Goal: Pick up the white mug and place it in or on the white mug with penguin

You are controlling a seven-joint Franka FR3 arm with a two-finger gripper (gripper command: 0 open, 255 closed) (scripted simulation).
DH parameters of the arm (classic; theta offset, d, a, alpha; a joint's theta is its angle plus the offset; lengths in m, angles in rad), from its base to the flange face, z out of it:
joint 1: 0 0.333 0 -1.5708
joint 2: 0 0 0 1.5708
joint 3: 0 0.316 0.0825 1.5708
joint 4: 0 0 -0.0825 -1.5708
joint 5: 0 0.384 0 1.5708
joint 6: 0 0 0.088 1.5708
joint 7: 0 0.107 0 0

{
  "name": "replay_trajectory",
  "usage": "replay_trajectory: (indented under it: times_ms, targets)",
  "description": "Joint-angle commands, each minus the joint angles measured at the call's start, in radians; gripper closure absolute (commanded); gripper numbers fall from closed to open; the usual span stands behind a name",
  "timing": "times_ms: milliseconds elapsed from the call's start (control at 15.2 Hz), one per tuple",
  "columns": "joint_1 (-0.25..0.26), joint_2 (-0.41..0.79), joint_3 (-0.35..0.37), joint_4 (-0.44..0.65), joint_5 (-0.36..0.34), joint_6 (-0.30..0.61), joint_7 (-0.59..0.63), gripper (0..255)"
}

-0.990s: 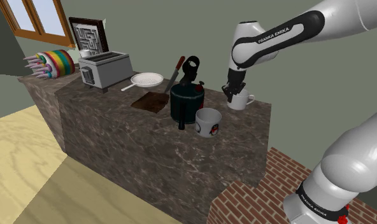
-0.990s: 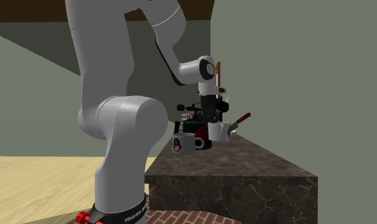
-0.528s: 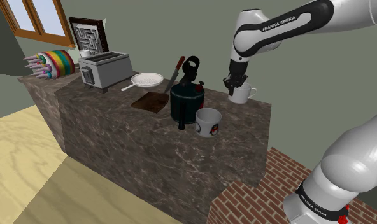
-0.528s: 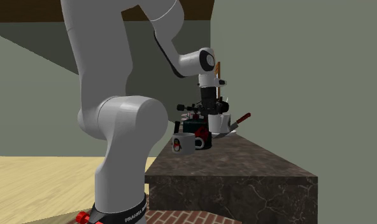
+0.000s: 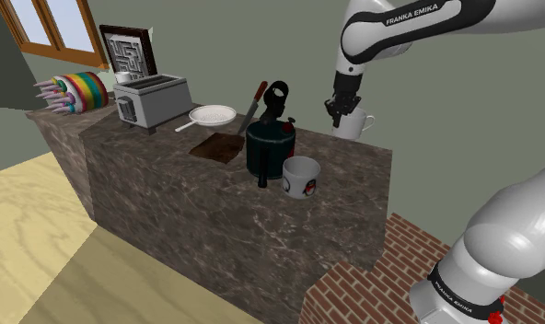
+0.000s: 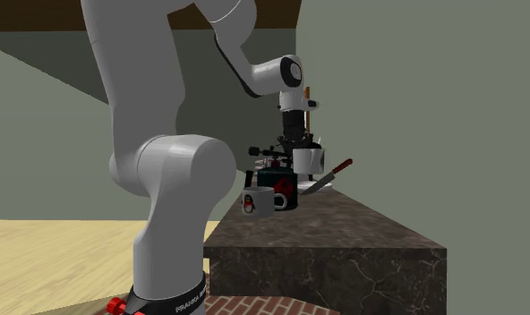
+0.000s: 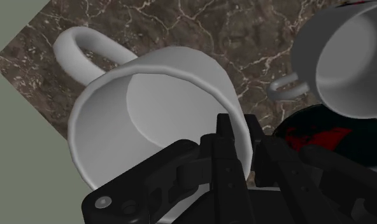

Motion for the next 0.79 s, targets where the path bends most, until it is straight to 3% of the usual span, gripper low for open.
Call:
replay_trajectory:
  times_ms: [0,726]
  targets:
    - [0.01,-0.007,0.017,0.007,0.004,-0.015,0.025,255]
    - [0.119,0.027,0.197,0.073,0.045,-0.06,0.292,255]
